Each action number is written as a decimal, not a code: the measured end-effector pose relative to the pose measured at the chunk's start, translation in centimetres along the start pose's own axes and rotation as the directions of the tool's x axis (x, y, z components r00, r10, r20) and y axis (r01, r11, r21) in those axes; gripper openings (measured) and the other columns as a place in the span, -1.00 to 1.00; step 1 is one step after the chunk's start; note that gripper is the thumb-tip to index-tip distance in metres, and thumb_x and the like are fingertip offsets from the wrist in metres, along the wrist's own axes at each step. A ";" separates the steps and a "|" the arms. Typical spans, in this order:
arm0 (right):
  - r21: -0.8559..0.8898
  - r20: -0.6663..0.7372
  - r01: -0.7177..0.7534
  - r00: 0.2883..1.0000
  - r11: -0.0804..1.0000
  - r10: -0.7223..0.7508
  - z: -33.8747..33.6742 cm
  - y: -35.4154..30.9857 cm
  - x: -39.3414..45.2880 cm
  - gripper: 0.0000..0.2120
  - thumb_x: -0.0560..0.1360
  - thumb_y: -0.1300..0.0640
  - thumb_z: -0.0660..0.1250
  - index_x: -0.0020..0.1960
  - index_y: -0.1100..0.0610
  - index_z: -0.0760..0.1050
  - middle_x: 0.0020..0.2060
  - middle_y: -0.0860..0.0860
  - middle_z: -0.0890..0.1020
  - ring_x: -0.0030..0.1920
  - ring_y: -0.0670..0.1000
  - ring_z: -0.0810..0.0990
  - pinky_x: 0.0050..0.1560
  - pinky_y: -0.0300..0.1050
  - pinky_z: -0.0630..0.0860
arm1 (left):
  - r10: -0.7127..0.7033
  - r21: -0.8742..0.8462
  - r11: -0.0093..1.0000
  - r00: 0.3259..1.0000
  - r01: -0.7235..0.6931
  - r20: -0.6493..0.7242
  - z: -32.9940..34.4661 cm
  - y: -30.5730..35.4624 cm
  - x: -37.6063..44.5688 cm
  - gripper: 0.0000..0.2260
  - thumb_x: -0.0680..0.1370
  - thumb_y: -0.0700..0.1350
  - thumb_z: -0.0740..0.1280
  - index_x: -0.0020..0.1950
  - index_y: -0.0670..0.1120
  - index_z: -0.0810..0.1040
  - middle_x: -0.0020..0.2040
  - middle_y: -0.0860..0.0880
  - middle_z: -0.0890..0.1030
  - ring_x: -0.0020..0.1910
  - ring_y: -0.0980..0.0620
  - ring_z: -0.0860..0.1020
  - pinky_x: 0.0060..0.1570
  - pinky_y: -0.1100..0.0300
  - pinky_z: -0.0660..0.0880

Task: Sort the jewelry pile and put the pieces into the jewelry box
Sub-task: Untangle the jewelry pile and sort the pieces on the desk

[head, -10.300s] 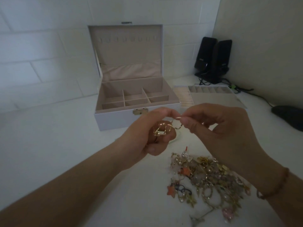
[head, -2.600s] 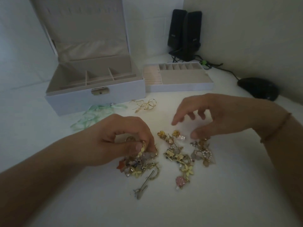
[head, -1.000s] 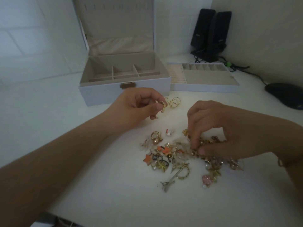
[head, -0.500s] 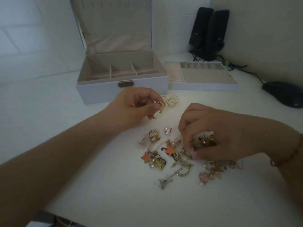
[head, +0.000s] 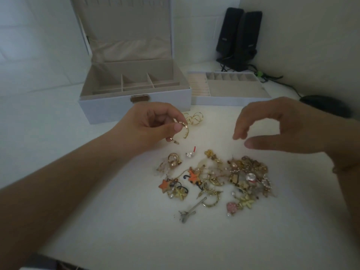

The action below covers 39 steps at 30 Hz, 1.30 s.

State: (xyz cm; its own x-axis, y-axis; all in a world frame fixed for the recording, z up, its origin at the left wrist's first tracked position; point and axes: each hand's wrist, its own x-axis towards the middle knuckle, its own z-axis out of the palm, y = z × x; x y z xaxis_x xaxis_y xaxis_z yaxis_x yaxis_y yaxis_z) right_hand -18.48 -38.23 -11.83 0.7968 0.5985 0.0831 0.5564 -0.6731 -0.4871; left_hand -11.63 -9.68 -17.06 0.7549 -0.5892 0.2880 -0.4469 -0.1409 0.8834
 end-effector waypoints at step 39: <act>0.009 0.191 -0.024 0.981 1.000 0.022 2.7 -0.4 1.2 -0.90 0.44 0.06 0.43 -0.11 -0.13 0.55 -0.12 -0.15 0.55 -0.06 -0.09 0.52 -0.09 -0.39 0.40 | -0.163 0.388 0.920 0.853 -0.050 0.496 -4.6 1.3 -0.8 -0.82 0.43 0.12 0.45 -0.01 0.13 0.72 -0.19 0.01 0.66 -0.31 -0.04 0.53 -0.25 0.09 0.47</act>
State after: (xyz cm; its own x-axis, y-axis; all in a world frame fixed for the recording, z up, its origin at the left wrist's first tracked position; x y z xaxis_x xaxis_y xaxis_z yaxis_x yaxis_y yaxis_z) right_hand -18.38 -36.13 -13.87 0.7493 0.6553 -0.0953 0.5348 -0.6837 -0.4965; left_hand -10.64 -5.76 -14.48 0.4788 -0.8741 -0.0821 -0.6350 -0.4094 0.6551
